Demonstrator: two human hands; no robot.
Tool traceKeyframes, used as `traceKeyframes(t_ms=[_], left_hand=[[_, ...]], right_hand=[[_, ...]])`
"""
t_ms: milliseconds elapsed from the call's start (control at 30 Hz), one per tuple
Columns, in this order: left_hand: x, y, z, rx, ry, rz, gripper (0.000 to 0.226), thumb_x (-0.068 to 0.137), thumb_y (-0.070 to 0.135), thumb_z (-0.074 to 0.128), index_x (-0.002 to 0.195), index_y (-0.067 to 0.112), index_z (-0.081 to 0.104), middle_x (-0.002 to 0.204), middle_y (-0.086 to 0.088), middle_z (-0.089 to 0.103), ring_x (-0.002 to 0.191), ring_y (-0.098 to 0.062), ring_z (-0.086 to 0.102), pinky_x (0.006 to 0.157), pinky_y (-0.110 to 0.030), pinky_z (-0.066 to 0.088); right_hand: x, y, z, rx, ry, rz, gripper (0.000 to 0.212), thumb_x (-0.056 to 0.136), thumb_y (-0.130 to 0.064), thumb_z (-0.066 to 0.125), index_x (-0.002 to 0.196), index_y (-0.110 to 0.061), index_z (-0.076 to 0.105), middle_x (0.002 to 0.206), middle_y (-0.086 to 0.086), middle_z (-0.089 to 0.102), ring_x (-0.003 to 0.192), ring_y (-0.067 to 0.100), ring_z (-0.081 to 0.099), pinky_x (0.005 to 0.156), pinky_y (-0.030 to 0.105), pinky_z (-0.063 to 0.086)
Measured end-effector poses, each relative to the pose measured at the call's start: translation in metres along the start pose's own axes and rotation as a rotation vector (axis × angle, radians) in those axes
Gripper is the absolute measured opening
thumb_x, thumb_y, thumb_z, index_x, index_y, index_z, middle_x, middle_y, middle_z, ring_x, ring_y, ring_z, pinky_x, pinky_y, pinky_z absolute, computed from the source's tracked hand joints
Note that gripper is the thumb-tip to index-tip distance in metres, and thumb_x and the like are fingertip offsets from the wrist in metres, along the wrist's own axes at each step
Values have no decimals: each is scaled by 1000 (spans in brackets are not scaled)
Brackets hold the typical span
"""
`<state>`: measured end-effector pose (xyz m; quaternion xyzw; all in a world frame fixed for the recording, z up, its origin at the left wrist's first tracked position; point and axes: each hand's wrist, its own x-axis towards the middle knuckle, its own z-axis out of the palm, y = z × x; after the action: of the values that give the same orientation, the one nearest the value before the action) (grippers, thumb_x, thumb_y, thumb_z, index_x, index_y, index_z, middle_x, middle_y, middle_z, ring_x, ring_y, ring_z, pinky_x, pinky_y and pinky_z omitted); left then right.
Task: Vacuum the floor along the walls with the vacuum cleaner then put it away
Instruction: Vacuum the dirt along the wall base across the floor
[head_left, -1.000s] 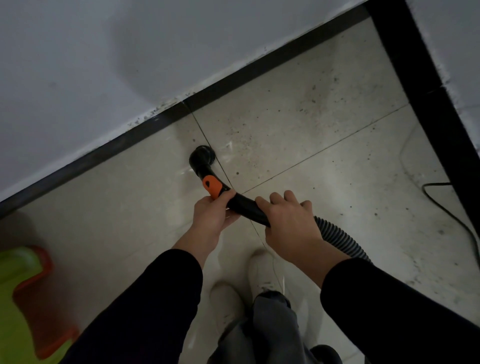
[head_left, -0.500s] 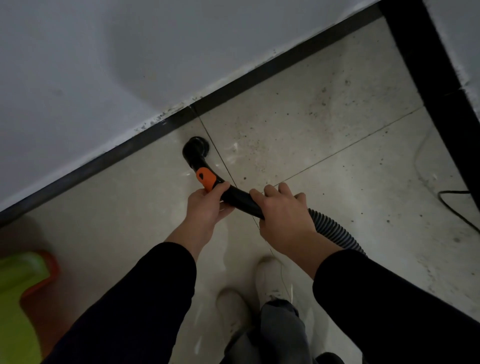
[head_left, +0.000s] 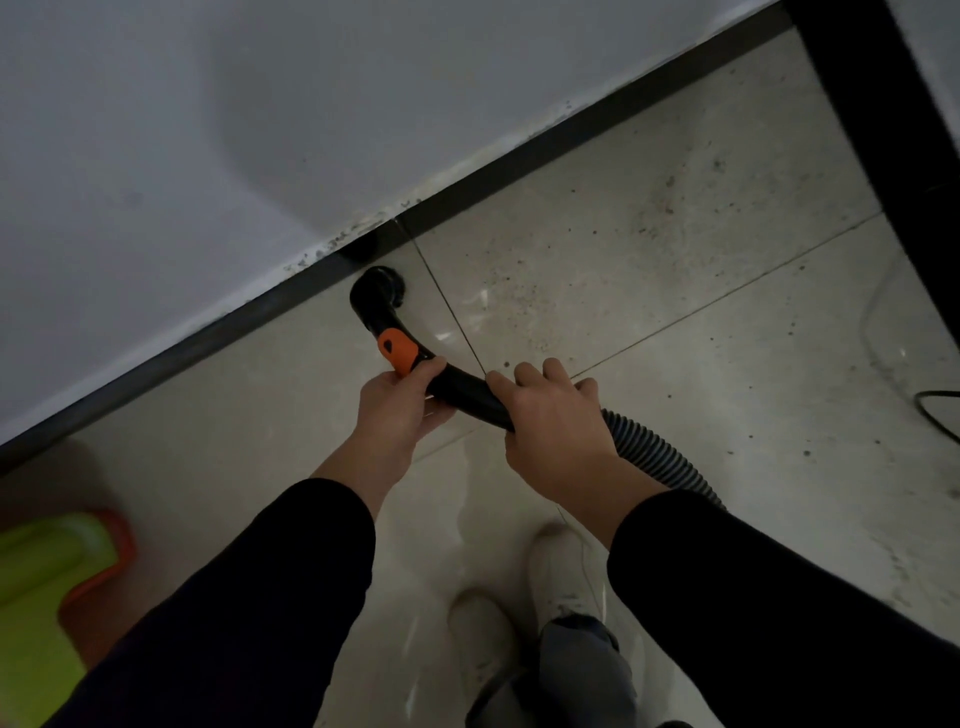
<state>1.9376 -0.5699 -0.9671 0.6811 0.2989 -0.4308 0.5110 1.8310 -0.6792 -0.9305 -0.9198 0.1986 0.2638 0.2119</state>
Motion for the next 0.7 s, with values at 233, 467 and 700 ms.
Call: traceKeyframes(t_ms=[233, 467, 700], left_hand=[[3, 4, 7, -17, -9, 12, 16, 92, 16, 65, 102, 3, 61, 102, -14, 69, 93, -21, 70, 71, -27, 58], [2, 7, 21, -19, -48, 22, 16, 92, 16, 65, 101, 3, 61, 102, -14, 70, 91, -21, 71, 67, -25, 58], [-7, 2, 36, 17, -74, 18, 16, 90, 16, 67, 100, 5, 62, 101, -13, 70, 91, -22, 71, 66, -24, 58]], right_hand=[[7, 6, -2, -16, 17, -4, 56, 89, -15, 55, 141, -24, 36, 125, 2, 48, 119, 26, 39, 92, 47, 37], [5, 17, -6, -13, 29, 26, 55, 88, -17, 57, 139, -25, 37, 123, 1, 49, 118, 25, 39, 90, 46, 37], [-11, 28, -11, 10, 32, 79, 52, 88, -15, 55, 136, -24, 39, 120, 1, 50, 115, 25, 40, 84, 41, 37]])
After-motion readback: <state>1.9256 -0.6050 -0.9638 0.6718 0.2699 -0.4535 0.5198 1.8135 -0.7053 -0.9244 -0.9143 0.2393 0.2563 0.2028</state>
